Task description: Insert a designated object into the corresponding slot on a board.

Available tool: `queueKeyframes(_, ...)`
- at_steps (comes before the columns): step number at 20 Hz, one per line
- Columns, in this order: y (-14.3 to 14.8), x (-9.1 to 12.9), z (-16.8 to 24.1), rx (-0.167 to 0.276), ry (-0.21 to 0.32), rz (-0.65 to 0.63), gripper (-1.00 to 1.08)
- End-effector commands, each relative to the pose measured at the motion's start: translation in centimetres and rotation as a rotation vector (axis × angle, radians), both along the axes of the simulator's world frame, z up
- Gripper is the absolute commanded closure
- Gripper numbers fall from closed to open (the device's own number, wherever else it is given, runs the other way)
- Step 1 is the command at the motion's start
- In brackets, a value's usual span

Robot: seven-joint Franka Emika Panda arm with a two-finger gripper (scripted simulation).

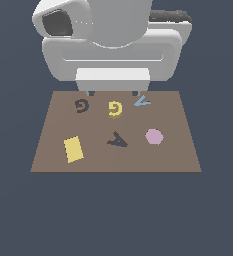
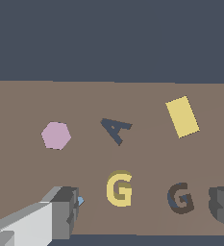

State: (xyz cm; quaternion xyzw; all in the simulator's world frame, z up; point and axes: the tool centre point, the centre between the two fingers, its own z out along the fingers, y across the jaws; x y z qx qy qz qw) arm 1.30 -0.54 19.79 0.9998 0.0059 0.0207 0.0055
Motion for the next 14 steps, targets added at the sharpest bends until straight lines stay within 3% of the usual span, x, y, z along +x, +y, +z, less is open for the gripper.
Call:
queueKeyframes(1, 0.0, 0.0, 0.0, 0.0, 0.0, 0.0, -0.92)
queueKeyframes(14, 0.1, -2.3, -4.8, 0.003, 0.013, -0.016, -0.92)
